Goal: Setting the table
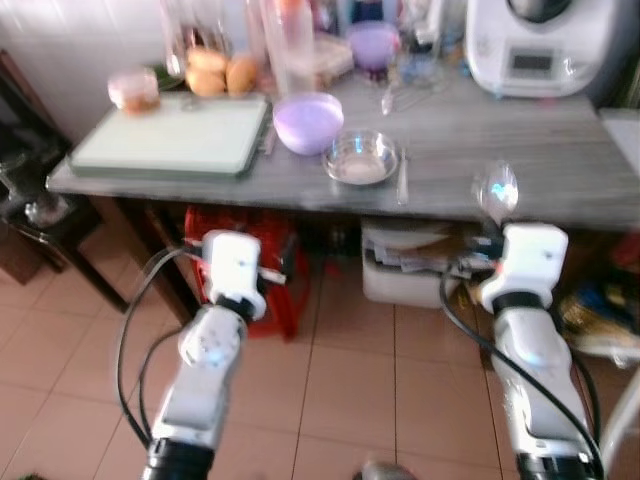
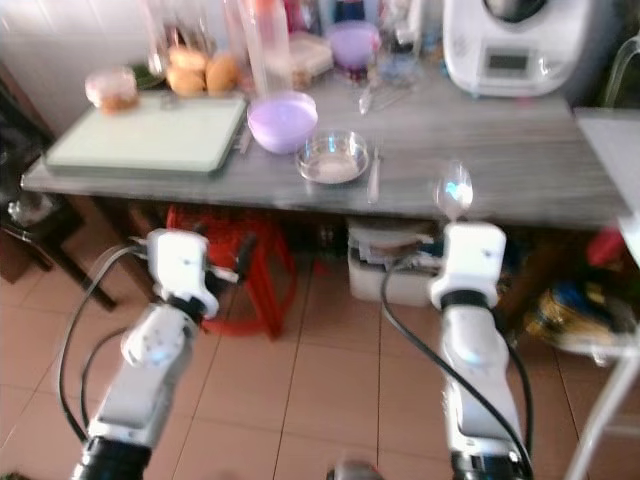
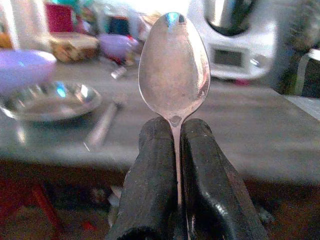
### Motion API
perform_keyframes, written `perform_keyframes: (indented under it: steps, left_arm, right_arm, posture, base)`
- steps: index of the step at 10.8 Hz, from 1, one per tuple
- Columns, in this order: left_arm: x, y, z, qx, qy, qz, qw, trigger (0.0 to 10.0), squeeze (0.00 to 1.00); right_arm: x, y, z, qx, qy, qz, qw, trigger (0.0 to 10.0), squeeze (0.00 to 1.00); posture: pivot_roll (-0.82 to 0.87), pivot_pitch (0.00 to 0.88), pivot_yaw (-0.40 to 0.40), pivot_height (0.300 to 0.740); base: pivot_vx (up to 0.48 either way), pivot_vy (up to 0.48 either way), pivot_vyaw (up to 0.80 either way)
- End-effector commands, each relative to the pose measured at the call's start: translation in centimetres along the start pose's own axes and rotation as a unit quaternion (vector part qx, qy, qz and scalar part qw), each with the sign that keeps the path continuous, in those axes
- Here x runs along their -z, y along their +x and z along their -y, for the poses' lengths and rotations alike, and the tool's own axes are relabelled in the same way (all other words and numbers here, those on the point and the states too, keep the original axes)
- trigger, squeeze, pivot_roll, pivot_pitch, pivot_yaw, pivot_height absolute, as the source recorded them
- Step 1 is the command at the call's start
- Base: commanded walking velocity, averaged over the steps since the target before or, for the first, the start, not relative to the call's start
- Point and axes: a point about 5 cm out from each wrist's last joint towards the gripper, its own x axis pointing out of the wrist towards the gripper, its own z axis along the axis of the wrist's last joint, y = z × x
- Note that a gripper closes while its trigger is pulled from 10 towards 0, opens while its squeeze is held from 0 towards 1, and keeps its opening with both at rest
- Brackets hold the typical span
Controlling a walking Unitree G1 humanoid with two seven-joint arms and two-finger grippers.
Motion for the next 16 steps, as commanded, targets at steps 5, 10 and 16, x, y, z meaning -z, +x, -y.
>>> perform_keyframes:
  steps: [5, 10, 16]
  left_arm:
    - [-0.2, -0.2, -0.9, -0.011, 0.003, 0.002, 1.000, 10.0, 0.00]
    - [0.0, -0.4, -1.0, -0.007, -0.001, -0.007, 1.000, 10.0, 0.00]
    - [-0.3, -2.9, -3.3, -0.017, 0.009, -0.009, 1.000, 10.0, 0.00]
  right_arm:
    - [-0.6, 0.5, -1.0, -0.017, 0.003, 0.011, 1.000, 10.0, 0.00]
    - [0.6, 0.7, -1.1, -0.009, 0.019, -0.025, 0.999, 10.0, 0.00]
    - [2.2, 1.0, -2.1, -0.002, 0.089, -0.106, 0.990, 10.0, 0.00]
  posture:
    - [-0.04, 0.000, 0.044, 0.740]
    - [-0.04, 0.000, 0.045, 0.740]
    - [-0.01, 0.000, 0.042, 0.740]
  base:
    - [0.415, -0.111, 0.00]
    - [0.412, 0.000, 0.00]
    - [0.113, 0.000, 0.00]
